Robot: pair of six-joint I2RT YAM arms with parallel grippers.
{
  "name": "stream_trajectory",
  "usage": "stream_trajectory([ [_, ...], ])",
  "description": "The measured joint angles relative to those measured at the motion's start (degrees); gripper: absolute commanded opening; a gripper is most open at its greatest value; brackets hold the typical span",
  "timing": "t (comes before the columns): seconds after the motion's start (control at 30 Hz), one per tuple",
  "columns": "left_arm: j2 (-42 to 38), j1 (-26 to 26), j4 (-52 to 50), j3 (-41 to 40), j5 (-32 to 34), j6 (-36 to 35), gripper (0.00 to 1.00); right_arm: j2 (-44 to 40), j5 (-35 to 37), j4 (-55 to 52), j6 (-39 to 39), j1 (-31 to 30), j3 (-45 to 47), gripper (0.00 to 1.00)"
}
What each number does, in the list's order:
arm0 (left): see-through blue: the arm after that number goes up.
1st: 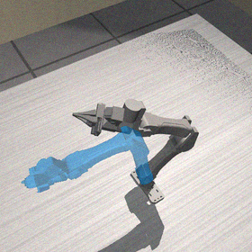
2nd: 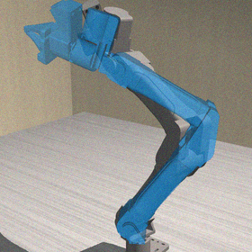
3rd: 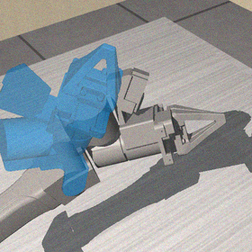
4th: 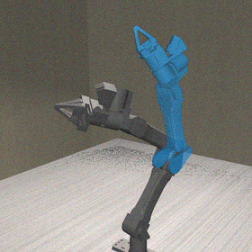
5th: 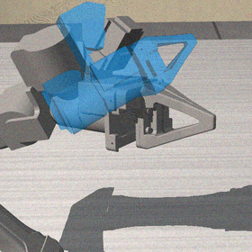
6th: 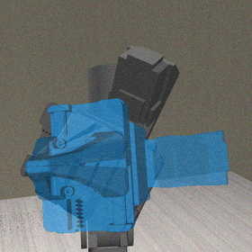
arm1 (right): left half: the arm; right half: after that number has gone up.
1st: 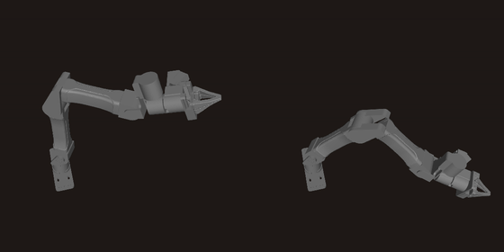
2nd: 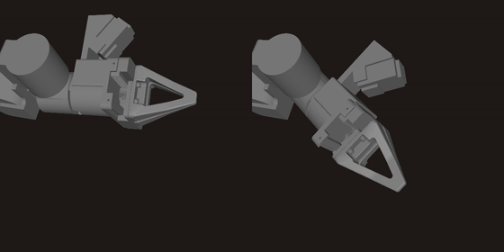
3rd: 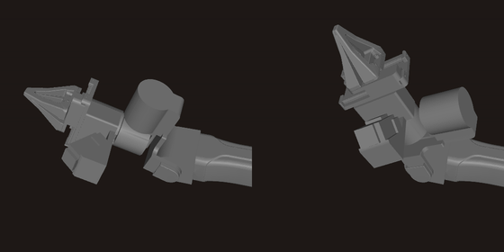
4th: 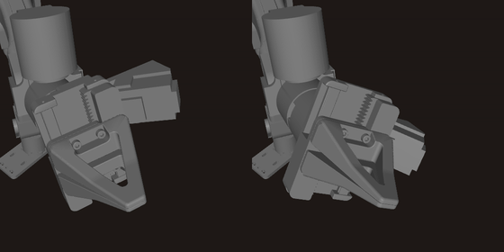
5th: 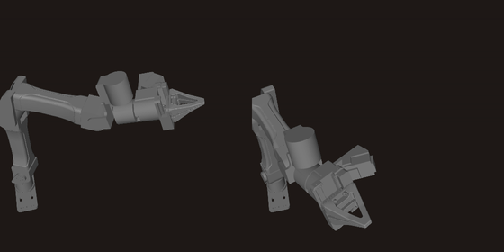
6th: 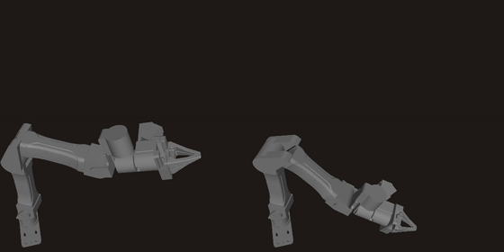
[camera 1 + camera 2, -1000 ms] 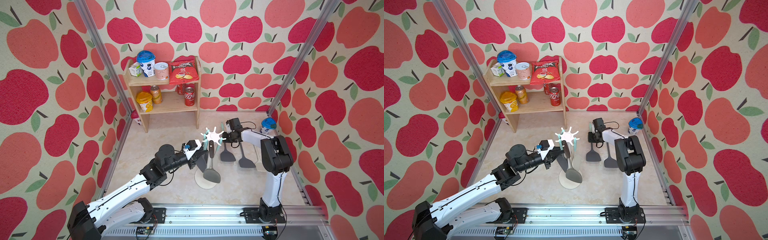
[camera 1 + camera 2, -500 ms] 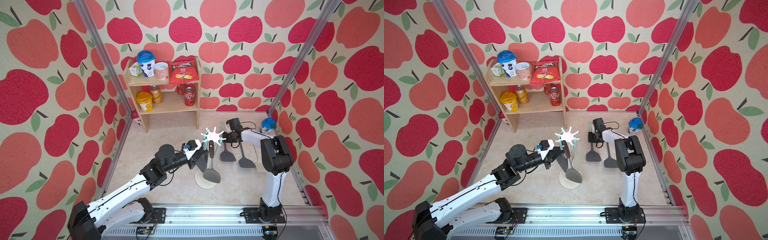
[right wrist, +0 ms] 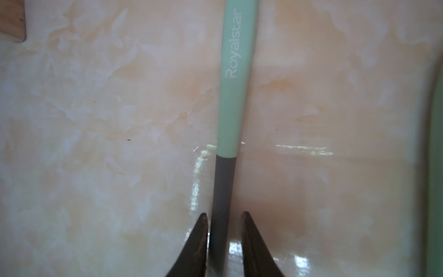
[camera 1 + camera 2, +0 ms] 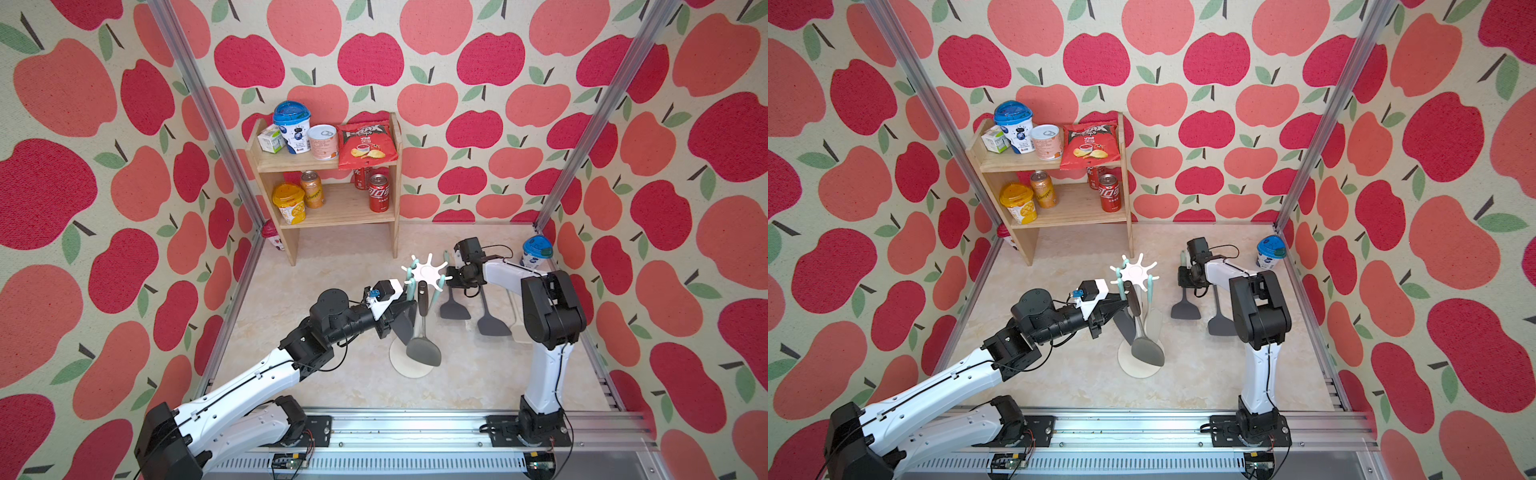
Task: Take the spatula off the kitchen utensil rack
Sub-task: Place the spatula at the center of the board, then take off the spatula from the rack.
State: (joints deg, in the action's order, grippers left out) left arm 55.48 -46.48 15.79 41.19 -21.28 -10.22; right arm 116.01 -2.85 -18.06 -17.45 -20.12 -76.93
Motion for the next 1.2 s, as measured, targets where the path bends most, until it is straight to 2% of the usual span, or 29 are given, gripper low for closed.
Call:
stream_trajectory([
  [0.27, 0.0, 0.0, 0.1, 0.0, 0.0, 0.0, 0.0, -2.2, 0.4, 0.0, 0.3, 0.0, 0.9, 0.3],
  [0.67, 0.0, 0.0, 0.1, 0.0, -0.1, 0.0, 0.0, -19.4, 0.2, 6.5, 1.1, -0.1, 10.9, 0.32],
  [1.2, 0.1, 0.0, 0.2, 0.0, -0.1, 0.0, 0.0, -32.3, -4.4, 13.4, 2.4, -0.1, 21.6, 0.33],
])
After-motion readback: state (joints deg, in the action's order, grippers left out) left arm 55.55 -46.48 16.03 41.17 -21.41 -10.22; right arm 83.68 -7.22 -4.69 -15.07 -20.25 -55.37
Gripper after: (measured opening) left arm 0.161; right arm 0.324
